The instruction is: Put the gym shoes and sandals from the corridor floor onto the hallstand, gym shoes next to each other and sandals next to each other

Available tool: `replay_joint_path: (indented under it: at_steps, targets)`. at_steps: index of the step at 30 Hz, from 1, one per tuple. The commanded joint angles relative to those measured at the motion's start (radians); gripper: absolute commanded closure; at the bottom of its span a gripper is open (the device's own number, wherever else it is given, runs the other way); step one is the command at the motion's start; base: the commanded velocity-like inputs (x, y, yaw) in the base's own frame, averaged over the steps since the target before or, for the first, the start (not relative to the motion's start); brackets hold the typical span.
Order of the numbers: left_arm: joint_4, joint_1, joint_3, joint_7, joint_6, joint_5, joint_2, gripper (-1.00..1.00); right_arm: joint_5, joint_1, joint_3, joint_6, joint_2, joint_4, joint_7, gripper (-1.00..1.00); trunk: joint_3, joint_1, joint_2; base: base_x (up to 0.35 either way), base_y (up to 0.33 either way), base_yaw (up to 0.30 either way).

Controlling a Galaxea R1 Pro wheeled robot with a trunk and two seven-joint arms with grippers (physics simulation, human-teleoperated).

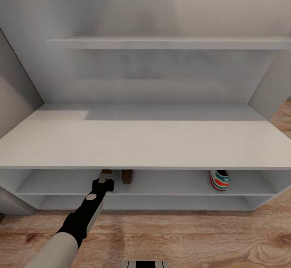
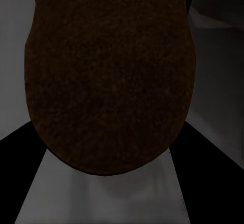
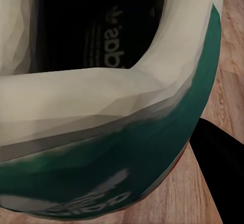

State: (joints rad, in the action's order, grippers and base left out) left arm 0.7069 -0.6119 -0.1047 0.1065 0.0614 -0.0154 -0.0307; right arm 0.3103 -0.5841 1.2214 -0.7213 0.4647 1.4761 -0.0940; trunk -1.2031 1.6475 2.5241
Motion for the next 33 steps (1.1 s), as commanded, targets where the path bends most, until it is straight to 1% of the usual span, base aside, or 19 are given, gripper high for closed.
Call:
replay_joint_path:
  at_steps: [1, 13, 21, 33]
  targets:
    - [0.002, 0.0, -0.004, 0.007, 0.005, -0.001, 0.0, 1.0, 0.01, -0.001, 0.001, -0.004, 0.0, 0.001, -0.009, 1.0, -0.001, 0.0, 0.0, 0.0, 0.0, 0.0]
    - [0.002, 0.0, -0.005, 0.007, 0.005, -0.002, -0.001, 1.0, 0.01, -0.001, 0.001, -0.004, 0.0, 0.001, -0.009, 1.0, -0.001, 0.0, 0.0, 0.023, -0.011, 0.0]
    - [0.002, 0.0, -0.004, 0.007, 0.005, -0.002, -0.002, 1.0, 0.01, -0.001, 0.001, -0.004, 0.0, 0.001, -0.009, 1.0, -0.001, 0.0, 0.0, 0.041, -0.175, 0.0]
    - [0.002, 0.0, -0.004, 0.007, 0.005, -0.003, 0.0, 1.0, 0.01, -0.001, 0.001, -0.004, 0.0, 0.001, -0.009, 1.0, -0.001, 0.0, 0.0, 0.003, -0.012, 0.0]
